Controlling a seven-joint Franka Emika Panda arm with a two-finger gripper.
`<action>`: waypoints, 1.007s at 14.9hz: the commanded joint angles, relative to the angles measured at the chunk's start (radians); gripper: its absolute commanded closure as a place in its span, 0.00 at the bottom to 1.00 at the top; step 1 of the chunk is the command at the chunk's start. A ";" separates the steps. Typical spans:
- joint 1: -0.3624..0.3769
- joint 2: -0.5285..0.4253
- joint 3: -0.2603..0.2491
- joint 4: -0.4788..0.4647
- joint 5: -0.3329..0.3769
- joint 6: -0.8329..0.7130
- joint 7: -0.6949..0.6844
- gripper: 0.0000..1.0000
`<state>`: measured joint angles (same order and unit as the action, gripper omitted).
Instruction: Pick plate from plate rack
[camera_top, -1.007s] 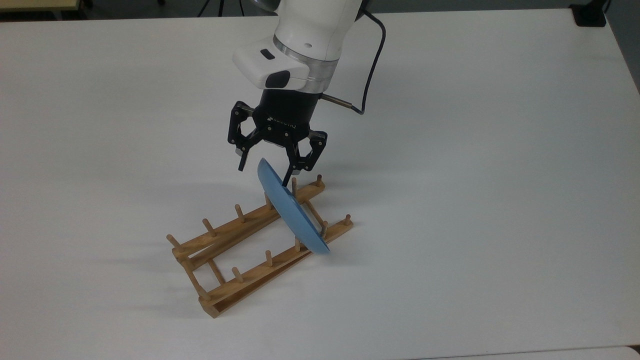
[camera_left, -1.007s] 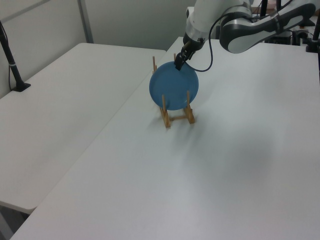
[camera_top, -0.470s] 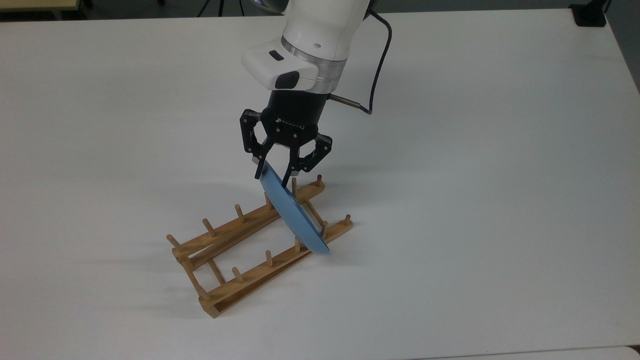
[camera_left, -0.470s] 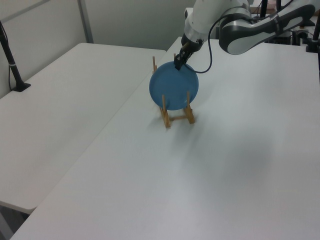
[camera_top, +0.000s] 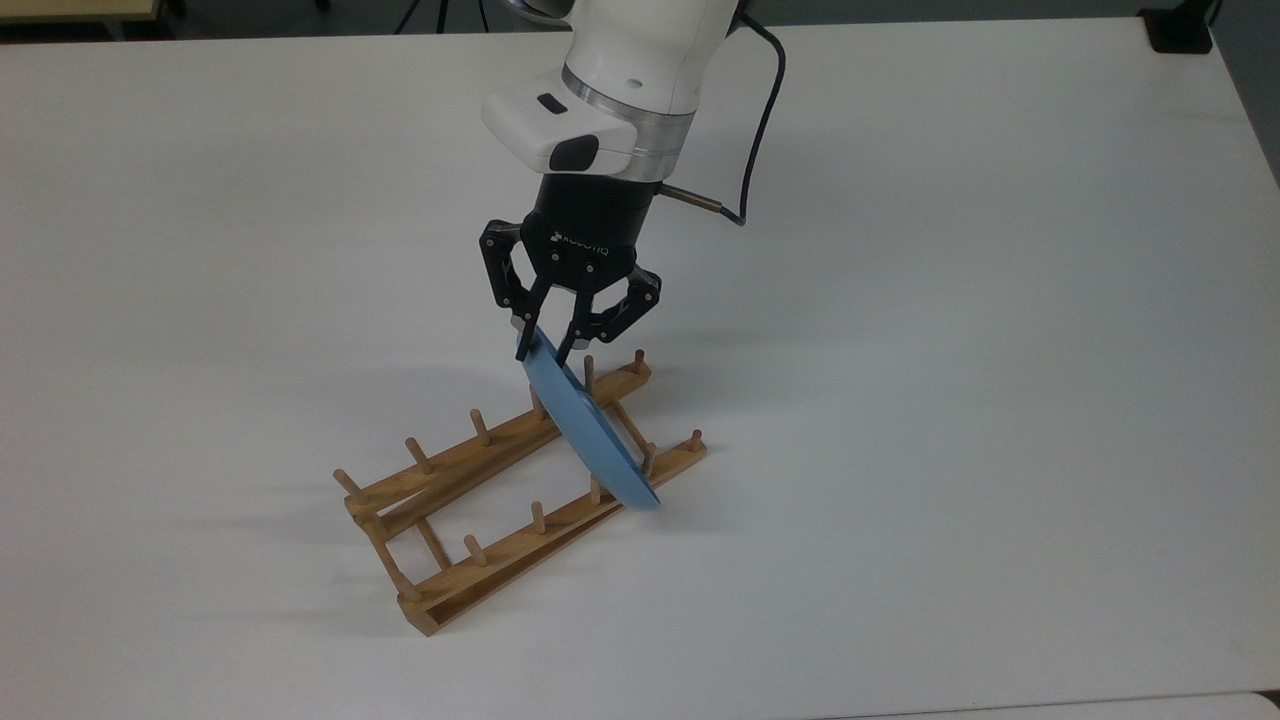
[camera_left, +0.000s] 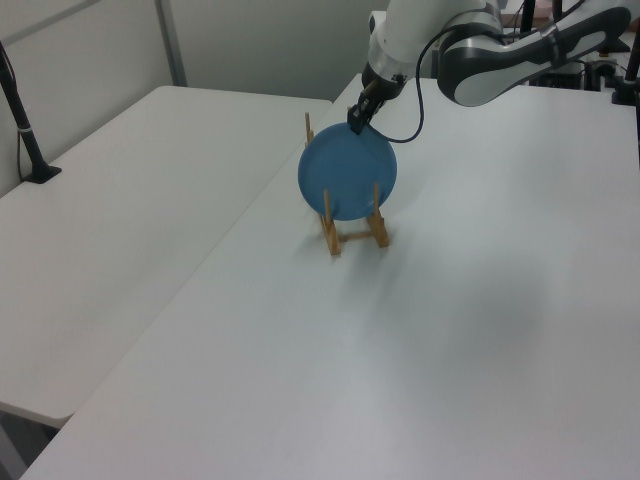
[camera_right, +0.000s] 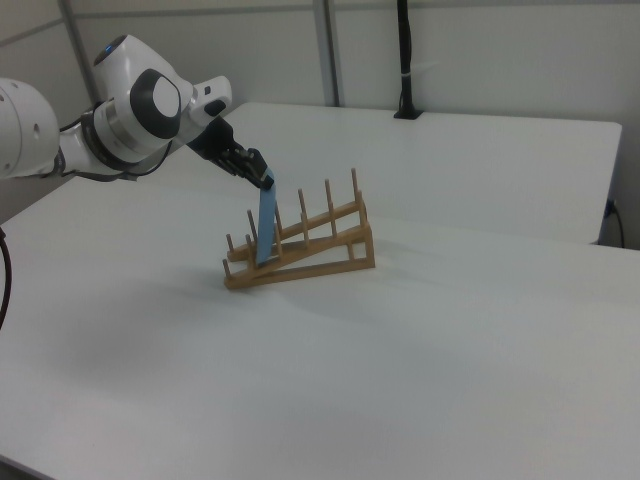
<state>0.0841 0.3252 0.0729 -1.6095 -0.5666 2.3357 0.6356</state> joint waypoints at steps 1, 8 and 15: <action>0.011 -0.012 -0.010 -0.012 -0.035 0.014 0.019 0.81; 0.002 -0.028 -0.010 -0.010 -0.036 0.014 0.015 0.85; -0.001 -0.086 -0.008 -0.012 -0.026 -0.001 0.006 0.88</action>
<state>0.0806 0.2906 0.0703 -1.6057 -0.5783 2.3357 0.6355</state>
